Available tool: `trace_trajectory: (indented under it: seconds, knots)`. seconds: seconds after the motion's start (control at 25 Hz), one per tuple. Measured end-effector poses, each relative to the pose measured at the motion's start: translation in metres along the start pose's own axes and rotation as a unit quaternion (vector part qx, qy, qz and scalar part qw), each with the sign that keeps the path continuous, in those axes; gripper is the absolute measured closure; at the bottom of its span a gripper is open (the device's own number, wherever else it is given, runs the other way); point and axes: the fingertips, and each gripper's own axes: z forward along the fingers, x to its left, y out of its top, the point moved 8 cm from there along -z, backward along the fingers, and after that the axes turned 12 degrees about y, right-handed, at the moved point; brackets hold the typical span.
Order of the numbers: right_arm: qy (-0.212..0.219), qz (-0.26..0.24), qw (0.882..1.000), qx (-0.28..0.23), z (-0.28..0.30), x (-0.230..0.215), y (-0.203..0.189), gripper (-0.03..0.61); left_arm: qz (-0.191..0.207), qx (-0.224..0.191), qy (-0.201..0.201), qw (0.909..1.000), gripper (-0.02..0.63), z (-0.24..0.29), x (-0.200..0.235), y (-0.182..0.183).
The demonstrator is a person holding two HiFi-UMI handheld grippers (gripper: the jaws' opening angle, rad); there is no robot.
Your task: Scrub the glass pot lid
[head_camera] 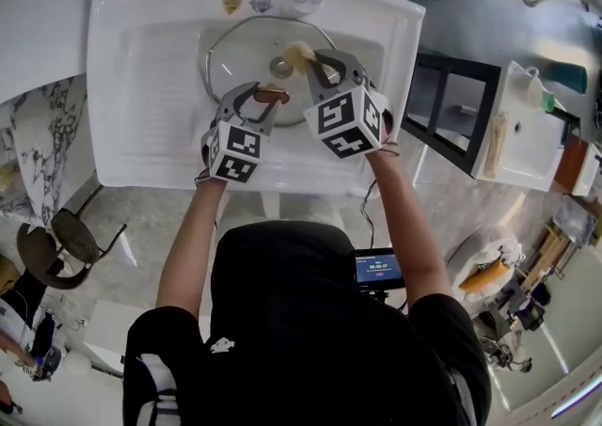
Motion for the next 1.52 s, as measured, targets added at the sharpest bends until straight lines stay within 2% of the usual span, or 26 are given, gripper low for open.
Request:
trace_trajectory:
  seconds: [0.44, 0.88, 1.52]
  knots:
    - [-0.026, -0.068, 0.996, 0.042, 0.022, -0.013, 0.013, 0.560, -0.001, -0.002, -0.004, 1.0000, 0.430, 0.000, 0.001, 0.000]
    - [-0.052, -0.093, 0.992, 0.063, 0.035, -0.015, 0.009, 0.560, 0.002, -0.003, -0.010, 0.9999, 0.430, 0.001, 0.000, -0.002]
    - [-0.019, -0.107, 0.993, 0.051, 0.053, 0.005, 0.025, 0.560, 0.001, -0.010, -0.015, 0.9998, 0.430, 0.001, 0.002, -0.002]
